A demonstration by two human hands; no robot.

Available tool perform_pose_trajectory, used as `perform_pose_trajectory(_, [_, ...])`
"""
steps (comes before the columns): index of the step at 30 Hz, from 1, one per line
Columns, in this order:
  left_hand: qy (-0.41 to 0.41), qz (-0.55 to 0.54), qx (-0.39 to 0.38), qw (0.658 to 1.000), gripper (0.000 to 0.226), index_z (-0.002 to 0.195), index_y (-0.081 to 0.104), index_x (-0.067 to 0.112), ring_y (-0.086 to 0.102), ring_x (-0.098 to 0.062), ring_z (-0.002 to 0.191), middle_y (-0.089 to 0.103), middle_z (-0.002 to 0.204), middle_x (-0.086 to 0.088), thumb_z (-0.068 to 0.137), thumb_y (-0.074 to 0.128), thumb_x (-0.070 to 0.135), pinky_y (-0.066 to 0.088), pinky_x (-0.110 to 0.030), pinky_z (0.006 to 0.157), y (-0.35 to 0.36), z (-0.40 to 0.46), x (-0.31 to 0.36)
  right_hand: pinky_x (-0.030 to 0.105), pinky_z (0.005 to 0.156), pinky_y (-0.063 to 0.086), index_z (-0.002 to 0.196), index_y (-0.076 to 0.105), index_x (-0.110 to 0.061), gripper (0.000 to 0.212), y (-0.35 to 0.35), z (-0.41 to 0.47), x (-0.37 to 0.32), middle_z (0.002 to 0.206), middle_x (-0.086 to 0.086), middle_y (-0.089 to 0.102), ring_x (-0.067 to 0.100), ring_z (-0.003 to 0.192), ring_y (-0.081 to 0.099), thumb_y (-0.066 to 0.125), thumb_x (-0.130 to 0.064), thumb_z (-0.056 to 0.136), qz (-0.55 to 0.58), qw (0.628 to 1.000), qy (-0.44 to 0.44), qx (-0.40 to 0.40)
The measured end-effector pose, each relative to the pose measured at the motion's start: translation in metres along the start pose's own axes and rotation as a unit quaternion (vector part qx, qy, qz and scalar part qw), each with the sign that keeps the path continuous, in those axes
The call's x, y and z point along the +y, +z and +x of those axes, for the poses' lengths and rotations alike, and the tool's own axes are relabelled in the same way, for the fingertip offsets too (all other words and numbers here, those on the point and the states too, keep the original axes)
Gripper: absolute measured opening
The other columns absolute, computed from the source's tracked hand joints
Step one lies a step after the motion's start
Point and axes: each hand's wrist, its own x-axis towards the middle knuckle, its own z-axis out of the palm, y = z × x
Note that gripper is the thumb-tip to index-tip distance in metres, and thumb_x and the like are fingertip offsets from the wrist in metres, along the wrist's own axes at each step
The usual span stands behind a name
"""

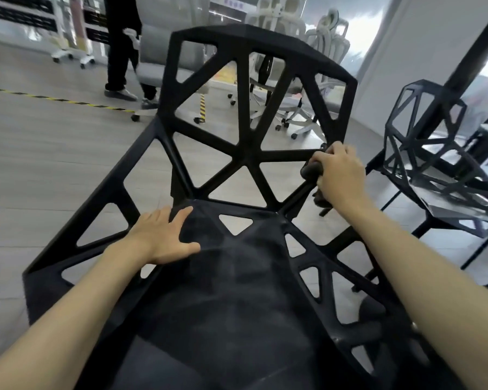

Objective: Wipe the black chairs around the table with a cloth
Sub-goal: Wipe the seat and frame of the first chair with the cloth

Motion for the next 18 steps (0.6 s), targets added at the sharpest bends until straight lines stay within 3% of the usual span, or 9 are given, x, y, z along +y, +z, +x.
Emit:
perform_pose_trajectory(4, [-0.057, -0.020, -0.031, 0.998, 0.093, 0.166, -0.002, 0.030, 0.035, -0.035, 0.146, 0.033, 0.159, -0.014, 0.096, 0.048, 0.066, 0.036, -0.046, 0.113, -0.025, 0.002, 0.019, 0.034, 0.069, 0.037, 0.106, 0.072, -0.023, 0.033, -0.015, -0.010, 0.016, 0.105, 0.004, 0.052, 0.028, 0.100, 0.047, 0.068, -0.002, 0.080, 0.044, 0.999, 0.006, 0.020])
perform_pose_trajectory(5, [-0.060, -0.022, 0.004, 0.998, 0.086, 0.165, 0.009, 0.028, 0.039, -0.035, 0.141, 0.038, 0.153, -0.014, 0.097, 0.052, 0.059, 0.043, -0.047, 0.108, -0.037, 0.008, 0.027, 0.034, 0.067, 0.039, 0.107, 0.071, -0.025, 0.034, -0.017, -0.013, 0.021, 0.106, 0.003, 0.052, 0.027, 0.102, 0.047, 0.067, -0.004, 0.081, 0.066, 0.997, 0.019, 0.028])
perform_pose_trajectory(8, [0.008, -0.055, 0.211, 0.976, 0.066, 0.152, 0.038, 0.016, 0.048, -0.036, 0.130, 0.050, 0.136, -0.014, 0.095, 0.061, 0.039, 0.050, -0.048, 0.099, -0.077, 0.042, 0.054, 0.035, 0.069, 0.044, 0.112, 0.070, -0.029, 0.037, -0.022, -0.012, 0.037, 0.110, -0.001, 0.052, 0.023, 0.106, 0.048, 0.065, -0.006, 0.084, 0.159, 0.983, 0.075, 0.057])
perform_pose_trajectory(10, [0.046, -0.070, 0.264, 0.961, 0.075, 0.156, 0.034, 0.010, 0.043, -0.037, 0.137, 0.048, 0.145, -0.016, 0.094, 0.065, 0.038, 0.042, -0.047, 0.109, -0.107, 0.071, 0.068, 0.034, 0.073, 0.045, 0.115, 0.069, -0.031, 0.039, -0.023, -0.007, 0.044, 0.110, -0.005, 0.050, 0.021, 0.106, 0.049, 0.065, -0.006, 0.084, 0.204, 0.970, 0.106, 0.086])
perform_pose_trajectory(12, [0.032, -0.045, 0.252, 0.966, 0.086, 0.159, 0.028, 0.006, 0.034, -0.037, 0.144, 0.041, 0.153, -0.018, 0.092, 0.068, 0.044, 0.027, -0.046, 0.120, -0.125, 0.100, 0.072, 0.033, 0.076, 0.045, 0.114, 0.070, -0.030, 0.039, -0.019, 0.004, 0.043, 0.108, -0.006, 0.049, 0.017, 0.102, 0.049, 0.065, -0.004, 0.084, 0.225, 0.959, 0.131, 0.116])
perform_pose_trajectory(16, [0.006, 0.075, 0.224, 0.972, 0.079, 0.142, 0.049, 0.016, 0.042, -0.026, 0.139, 0.053, 0.141, -0.004, 0.083, 0.064, 0.067, 0.008, -0.047, 0.128, -0.110, 0.135, 0.069, 0.037, 0.076, 0.054, 0.105, 0.074, -0.021, 0.029, 0.005, 0.032, 0.013, 0.101, 0.000, 0.053, 0.018, 0.087, 0.054, 0.068, -0.002, 0.084, 0.229, 0.964, 0.107, 0.080])
perform_pose_trajectory(18, [0.018, 0.086, 0.253, 0.963, 0.076, 0.137, 0.053, 0.022, 0.043, -0.024, 0.137, 0.054, 0.138, 0.000, 0.079, 0.064, 0.069, 0.009, -0.046, 0.128, -0.099, 0.140, 0.071, 0.038, 0.076, 0.055, 0.102, 0.074, -0.020, 0.025, 0.020, 0.039, -0.011, 0.099, 0.000, 0.053, 0.020, 0.089, 0.056, 0.071, -0.004, 0.084, 0.229, 0.969, 0.063, 0.069])
